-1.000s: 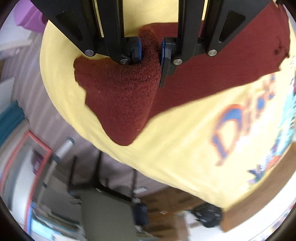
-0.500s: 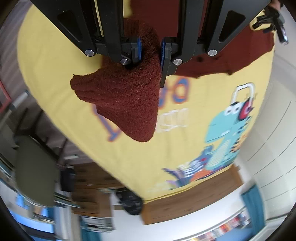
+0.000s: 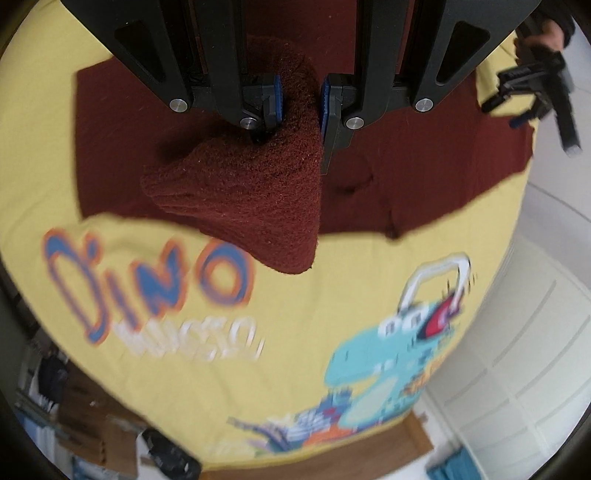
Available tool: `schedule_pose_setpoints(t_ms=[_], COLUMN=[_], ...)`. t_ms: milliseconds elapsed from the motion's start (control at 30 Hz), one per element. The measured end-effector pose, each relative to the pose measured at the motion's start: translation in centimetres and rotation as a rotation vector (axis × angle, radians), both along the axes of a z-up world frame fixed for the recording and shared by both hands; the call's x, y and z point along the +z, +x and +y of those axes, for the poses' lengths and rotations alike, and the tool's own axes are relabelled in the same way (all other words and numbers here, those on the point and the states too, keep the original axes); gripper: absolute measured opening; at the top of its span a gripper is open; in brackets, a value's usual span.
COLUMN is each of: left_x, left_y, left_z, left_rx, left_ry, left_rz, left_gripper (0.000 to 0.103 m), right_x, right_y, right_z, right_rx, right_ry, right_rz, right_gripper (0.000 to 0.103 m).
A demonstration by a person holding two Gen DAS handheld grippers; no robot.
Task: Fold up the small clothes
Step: 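Fold the held sleeve across the sweater body and open the right gripper, then grasp the other sleeve's ribbed cuff with the left gripper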
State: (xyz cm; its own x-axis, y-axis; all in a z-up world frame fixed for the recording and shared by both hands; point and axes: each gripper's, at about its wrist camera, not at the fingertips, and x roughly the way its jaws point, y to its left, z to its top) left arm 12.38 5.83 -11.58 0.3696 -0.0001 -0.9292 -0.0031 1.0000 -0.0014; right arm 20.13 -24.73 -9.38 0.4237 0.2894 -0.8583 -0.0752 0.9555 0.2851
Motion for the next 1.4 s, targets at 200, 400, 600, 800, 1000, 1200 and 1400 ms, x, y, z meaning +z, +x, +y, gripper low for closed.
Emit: schedule_pose_setpoints(t_ms=[200, 400, 600, 800, 1000, 1200, 1400], left_x=[-1.4, -2.0, -2.1, -1.5, -1.1, -0.6, 0.9], left_y=[-0.3, -0.6, -0.6, -0.6, -0.6, 0.4, 2.4], left_z=[0.3, 0.7, 0.9, 0.7, -1.2, -6.5, -15.2], left_rx=[0.000, 0.009, 0.015, 0.004, -0.055, -0.178, -0.348], left_ry=[0.015, 0.015, 0.029, 0.034, 0.038, 0.048, 0.060], left_rz=[0.029, 0.044, 0.047, 0.040, 0.035, 0.024, -0.016], left_gripper=[0.102, 0.102, 0.102, 0.102, 0.102, 0.102, 0.102], right_x=[-6.6, -9.4, -8.4, -6.0, -5.2, -6.1, -7.0], right_y=[-1.2, -2.0, -1.9, -3.6, -6.8, -9.6, -10.9], right_z=[2.3, 3.0, 3.2, 1.0, -3.4, -9.4, -13.6], right_rx=[0.022, 0.009, 0.040, 0.046, 0.028, -0.110, -0.219], right_ry=[-0.010, -0.029, -0.058, -0.101, -0.188, -0.198, -0.177], right_rz=[0.128, 0.172, 0.171, 0.144, 0.143, 0.162, 0.179], right_gripper=[0.015, 0.018, 0.031, 0.079, 0.083, 0.083, 0.083])
